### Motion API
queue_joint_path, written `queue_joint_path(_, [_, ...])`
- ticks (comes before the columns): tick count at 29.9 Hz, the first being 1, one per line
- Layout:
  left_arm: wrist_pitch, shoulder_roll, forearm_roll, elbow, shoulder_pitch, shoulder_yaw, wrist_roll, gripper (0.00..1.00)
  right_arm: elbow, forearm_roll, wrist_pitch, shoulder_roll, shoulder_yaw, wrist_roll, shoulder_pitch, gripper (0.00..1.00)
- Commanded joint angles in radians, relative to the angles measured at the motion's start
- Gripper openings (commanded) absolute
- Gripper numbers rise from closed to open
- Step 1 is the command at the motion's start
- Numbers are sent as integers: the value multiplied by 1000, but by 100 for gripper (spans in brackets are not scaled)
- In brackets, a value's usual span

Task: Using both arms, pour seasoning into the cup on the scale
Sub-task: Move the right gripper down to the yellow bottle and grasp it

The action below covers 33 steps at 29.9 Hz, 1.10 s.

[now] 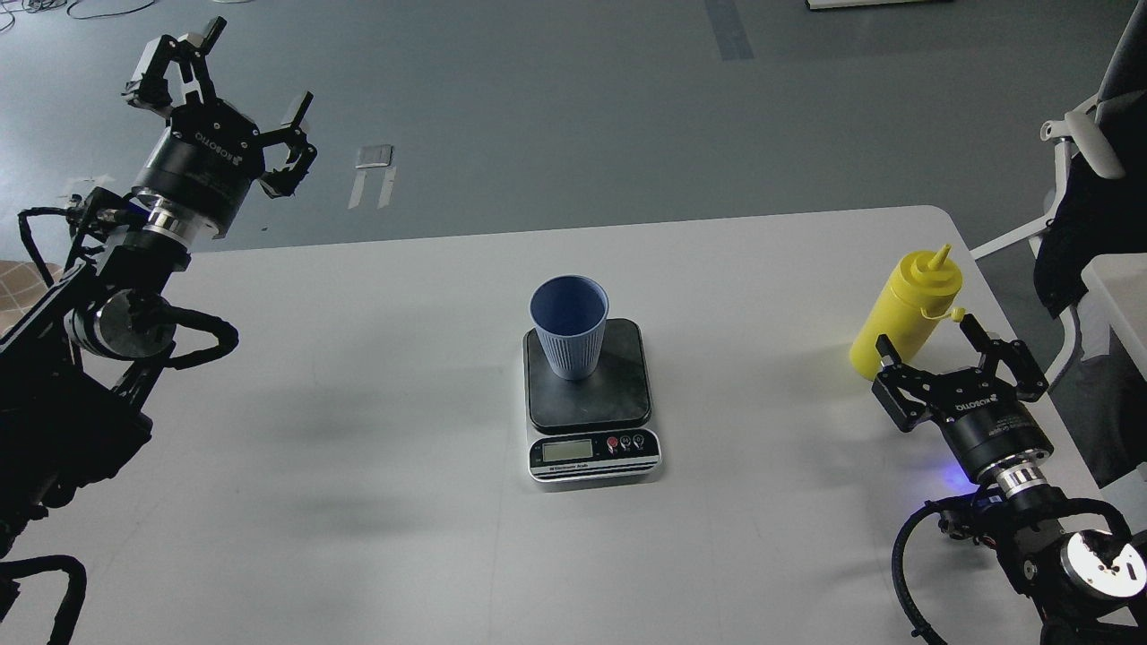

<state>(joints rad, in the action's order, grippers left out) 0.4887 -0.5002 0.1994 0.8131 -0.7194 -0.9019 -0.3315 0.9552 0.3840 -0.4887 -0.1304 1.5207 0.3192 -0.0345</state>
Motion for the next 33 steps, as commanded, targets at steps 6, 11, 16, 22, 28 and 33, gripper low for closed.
queue_joint_path(6, [0, 5, 0, 0, 0, 0, 2, 98, -36, 0, 0, 9, -7, -5, -37, 99])
queue_joint_path(11, [0, 5, 0, 0, 0, 1, 2, 98, -64, 0, 0, 11, -7, -6, -60, 98])
queue_joint_path(16, [0, 5, 0, 0, 0, 1, 2, 98, -96, 0, 0, 32, -7, -11, -85, 96])
queue_joint_path(22, [0, 3, 0, 0, 0, 1, 2, 98, -182, -28, 0, 60, -13, -11, -154, 74])
queue_joint_path(28, [0, 2, 0, 0, -2, 0, 2, 98, -177, -82, 0, 67, -13, -12, -159, 31])
queue_joint_path(33, [0, 3, 0, 0, -2, 0, 2, 98, -161, -80, 0, 66, -11, -11, -151, 31])
